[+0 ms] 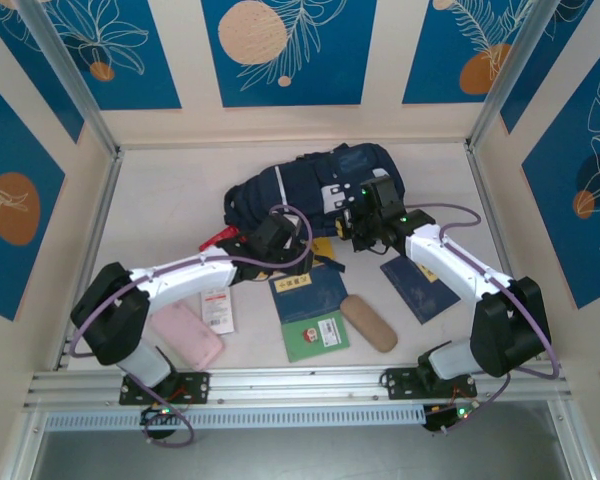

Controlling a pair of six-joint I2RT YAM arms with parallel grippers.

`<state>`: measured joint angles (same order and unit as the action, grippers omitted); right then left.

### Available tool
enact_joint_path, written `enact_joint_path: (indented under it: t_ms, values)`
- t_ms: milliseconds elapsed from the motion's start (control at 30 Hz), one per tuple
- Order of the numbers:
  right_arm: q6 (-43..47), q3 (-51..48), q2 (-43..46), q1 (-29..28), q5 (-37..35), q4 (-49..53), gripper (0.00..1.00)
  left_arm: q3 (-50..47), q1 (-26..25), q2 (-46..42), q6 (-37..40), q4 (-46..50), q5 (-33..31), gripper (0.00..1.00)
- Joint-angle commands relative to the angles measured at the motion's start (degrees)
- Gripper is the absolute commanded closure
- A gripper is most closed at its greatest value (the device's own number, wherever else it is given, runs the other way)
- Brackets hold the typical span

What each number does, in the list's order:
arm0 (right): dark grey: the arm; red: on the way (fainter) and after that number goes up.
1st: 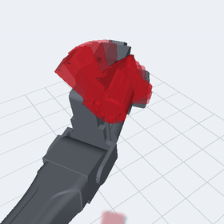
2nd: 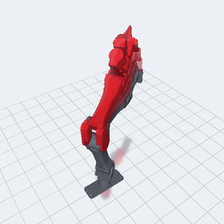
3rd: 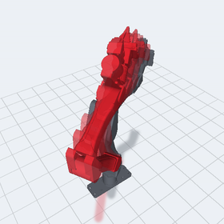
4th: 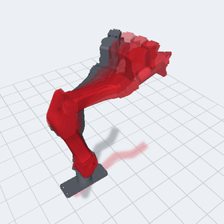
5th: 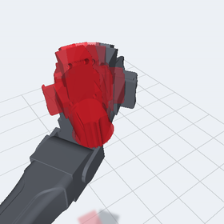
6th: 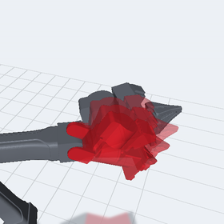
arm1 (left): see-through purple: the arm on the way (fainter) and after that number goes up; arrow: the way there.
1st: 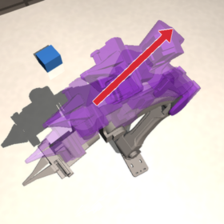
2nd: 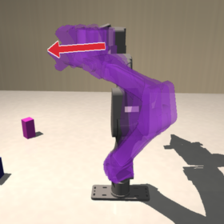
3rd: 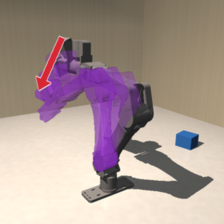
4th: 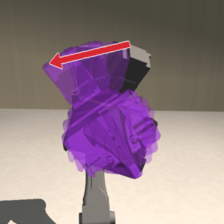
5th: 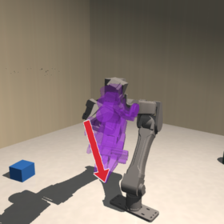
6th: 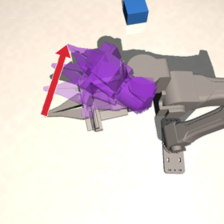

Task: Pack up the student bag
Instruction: Unzip the student bag at the top-center of the table.

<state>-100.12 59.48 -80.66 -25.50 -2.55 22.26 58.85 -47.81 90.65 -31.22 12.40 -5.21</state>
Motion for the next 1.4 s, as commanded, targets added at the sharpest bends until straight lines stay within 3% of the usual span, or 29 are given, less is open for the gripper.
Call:
enact_joint_path:
  t_ms: [0,233,433,633,1100,1367]
  values:
    - [-1.75,2.95,1.49,-0.86,2.15,-1.54,1.0,3.12,-0.36,3.15,-0.88,-2.36,-3.64,0.31]
    - [-2.16,2.59,1.69,-1.15,2.15,-1.39,1.0,8.16,-0.44,5.55,-0.94,-2.06,-4.03,0.34]
    - [-2.75,1.71,1.8,-1.49,2.52,-2.7,1.0,9.08,-0.44,6.75,-1.43,-1.73,-3.79,0.48]
    - [-2.99,1.34,1.96,-2.8,2.45,-3.43,1.0,11.07,-0.35,7.74,0.04,0.37,-7.33,0.55]
    - [-2.49,-0.6,3.85,-3.07,1.39,-3.46,1.0,11.42,-0.01,8.1,2.41,2.52,-12.14,0.92]
    - [2.78,-0.79,4.56,-2.03,-2.37,0.06,1.0,9.3,0.6,5.94,4.21,3.78,-10.87,0.99]
